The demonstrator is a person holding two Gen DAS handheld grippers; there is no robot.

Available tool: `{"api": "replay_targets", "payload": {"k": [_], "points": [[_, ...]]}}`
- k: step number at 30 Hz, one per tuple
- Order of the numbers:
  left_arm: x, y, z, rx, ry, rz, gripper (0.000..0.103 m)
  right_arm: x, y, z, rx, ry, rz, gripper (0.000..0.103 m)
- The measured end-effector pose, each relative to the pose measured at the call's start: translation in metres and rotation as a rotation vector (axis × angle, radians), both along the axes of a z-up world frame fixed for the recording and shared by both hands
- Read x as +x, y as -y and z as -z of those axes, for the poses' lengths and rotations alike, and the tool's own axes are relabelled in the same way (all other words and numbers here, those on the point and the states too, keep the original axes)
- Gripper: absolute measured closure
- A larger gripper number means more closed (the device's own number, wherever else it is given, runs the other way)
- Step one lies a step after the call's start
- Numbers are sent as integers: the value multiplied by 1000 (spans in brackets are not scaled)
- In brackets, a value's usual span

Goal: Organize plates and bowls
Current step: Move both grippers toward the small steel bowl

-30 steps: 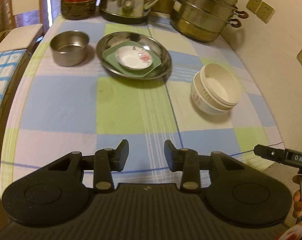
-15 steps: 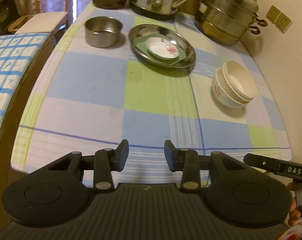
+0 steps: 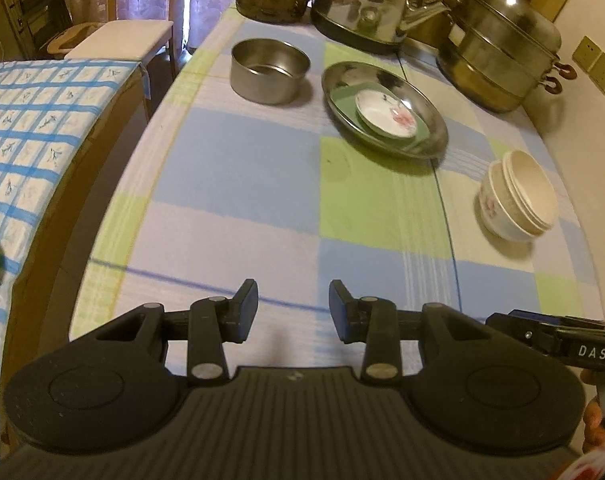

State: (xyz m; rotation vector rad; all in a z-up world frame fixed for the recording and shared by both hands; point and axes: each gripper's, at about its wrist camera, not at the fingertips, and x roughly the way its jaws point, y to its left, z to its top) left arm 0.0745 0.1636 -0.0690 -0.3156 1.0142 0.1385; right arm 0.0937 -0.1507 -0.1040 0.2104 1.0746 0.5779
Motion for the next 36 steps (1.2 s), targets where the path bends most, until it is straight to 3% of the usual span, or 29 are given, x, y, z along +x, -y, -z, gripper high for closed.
{"api": "replay_targets", "payload": {"k": [12,27,36], "points": [[53,-61,8,25,3,13,68,52,-74,1,2,17,-14,42],[156,-118,21,84,50,93,68,143,-170,6,29,82,33,42],[215,-138,30,76,74,128,69,196,-200,9,41,103,108,56]]}}
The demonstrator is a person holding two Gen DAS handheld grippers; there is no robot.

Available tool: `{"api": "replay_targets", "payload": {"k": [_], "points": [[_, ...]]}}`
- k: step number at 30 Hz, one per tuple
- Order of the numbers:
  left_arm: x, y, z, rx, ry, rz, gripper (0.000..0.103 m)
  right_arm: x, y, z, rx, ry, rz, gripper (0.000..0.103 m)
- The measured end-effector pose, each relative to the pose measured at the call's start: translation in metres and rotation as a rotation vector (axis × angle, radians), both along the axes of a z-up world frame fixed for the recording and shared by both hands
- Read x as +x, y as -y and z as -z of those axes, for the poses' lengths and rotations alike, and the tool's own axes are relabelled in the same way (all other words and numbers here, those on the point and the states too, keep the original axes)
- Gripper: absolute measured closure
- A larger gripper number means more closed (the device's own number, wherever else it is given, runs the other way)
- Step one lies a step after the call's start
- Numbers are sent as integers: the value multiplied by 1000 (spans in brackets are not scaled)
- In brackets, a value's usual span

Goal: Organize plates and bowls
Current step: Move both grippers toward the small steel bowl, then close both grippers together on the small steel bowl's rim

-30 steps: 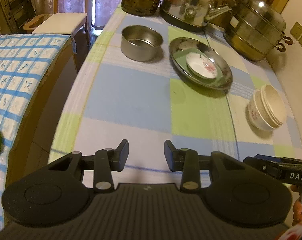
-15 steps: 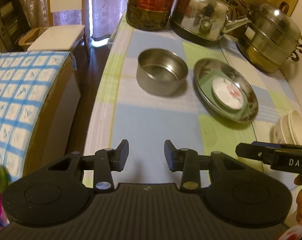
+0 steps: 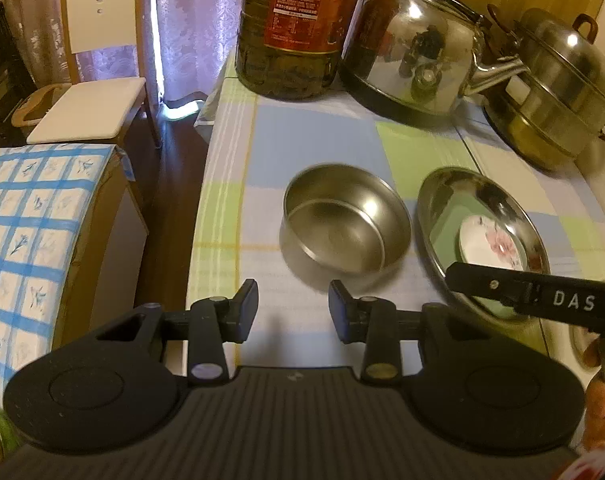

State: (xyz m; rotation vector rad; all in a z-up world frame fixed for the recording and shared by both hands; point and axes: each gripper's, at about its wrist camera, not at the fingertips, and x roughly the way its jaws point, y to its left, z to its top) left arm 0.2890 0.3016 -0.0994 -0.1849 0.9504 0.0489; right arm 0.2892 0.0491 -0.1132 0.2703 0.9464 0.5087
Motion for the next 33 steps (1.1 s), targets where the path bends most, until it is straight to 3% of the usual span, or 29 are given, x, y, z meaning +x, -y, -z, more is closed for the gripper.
{"api": "replay_targets", "payload": {"k": [14,24,33], "points": [[65,-10,24,4,-16,28,78,45,-34,21,-33,10,33,76],[78,-10,35,6,-25,51,92,58,-41,28,-48,17,34,89],[73,-10,35,14,-21,50,96,56,-37,28,-48,17,34,98]]}}
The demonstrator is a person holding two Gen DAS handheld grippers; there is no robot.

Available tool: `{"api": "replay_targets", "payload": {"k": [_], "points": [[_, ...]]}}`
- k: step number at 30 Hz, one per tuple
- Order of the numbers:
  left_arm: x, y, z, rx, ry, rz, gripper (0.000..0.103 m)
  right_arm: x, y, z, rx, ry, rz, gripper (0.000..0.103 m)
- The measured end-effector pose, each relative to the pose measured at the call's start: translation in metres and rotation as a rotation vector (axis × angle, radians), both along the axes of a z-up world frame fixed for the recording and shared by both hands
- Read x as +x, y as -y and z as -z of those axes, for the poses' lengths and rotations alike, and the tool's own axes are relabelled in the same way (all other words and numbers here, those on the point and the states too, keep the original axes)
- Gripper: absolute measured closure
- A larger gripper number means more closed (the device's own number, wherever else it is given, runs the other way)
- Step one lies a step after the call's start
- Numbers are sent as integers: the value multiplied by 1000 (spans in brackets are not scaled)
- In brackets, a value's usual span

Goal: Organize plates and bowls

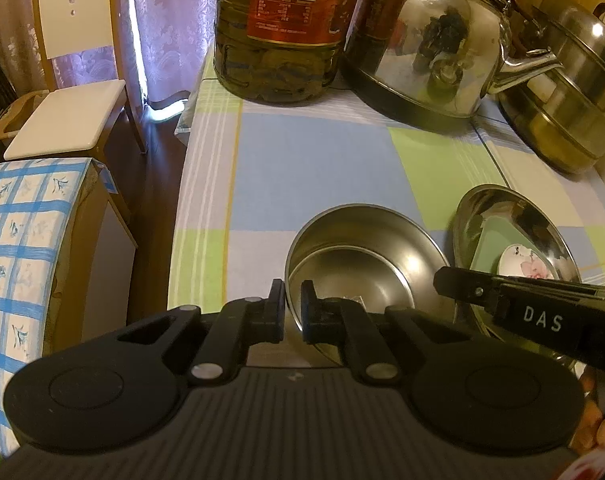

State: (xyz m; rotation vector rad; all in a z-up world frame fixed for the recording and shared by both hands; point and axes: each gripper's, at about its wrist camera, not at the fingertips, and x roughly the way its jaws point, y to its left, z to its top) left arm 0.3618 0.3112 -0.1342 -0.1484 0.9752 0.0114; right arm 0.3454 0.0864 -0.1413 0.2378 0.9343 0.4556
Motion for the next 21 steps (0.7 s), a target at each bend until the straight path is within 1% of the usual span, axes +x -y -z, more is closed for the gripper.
{"api": "replay_targets", "payload": {"k": [3,9,21], "points": [[-6,2,-2,7,2,2,96,-4,2,-3,8,1,-3,98],[-26,4,-11,-4,10,-9,96,-17,7,-12,25,4,-14,98],[-78,20,-31,-18,28,-18,96,-62,27,-29,63,19,-36,98]]}}
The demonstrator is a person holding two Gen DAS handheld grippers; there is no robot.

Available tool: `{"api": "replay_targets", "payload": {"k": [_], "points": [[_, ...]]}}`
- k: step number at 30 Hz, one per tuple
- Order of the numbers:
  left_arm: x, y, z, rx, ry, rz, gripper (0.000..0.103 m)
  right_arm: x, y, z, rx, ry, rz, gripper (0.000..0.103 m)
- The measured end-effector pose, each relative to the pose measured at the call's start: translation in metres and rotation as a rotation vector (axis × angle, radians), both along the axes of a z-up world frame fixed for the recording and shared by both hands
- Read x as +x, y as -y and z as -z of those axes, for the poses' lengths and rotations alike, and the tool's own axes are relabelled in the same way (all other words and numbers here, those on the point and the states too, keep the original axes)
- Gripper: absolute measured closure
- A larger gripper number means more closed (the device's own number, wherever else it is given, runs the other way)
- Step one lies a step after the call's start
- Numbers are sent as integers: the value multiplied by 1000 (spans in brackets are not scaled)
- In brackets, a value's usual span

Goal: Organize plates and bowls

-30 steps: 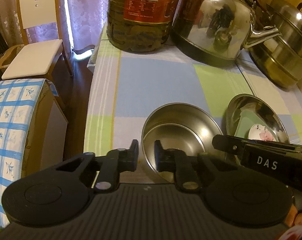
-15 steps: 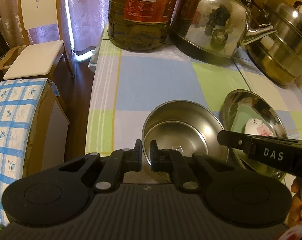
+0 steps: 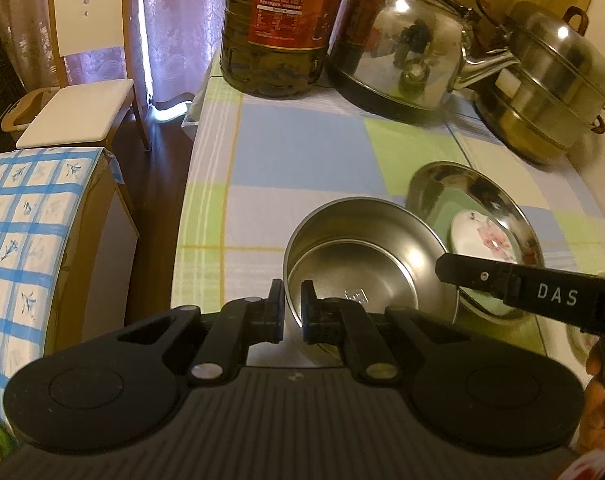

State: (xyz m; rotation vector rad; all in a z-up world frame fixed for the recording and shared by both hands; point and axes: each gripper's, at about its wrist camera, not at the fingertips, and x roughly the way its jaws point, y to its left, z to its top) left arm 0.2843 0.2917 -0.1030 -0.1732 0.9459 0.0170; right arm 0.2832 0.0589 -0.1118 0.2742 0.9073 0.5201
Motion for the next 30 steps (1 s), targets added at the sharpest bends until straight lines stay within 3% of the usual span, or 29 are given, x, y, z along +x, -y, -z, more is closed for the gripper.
{"api": "replay_targets", "payload": {"k": [17,30], "points": [[-82,75,-26,-4,16,56,96,-83,78,-21,34,-18,11,98],[-119,161,-36,-23,25,171,96,-140,168,-25,36,-57,93,98]]}}
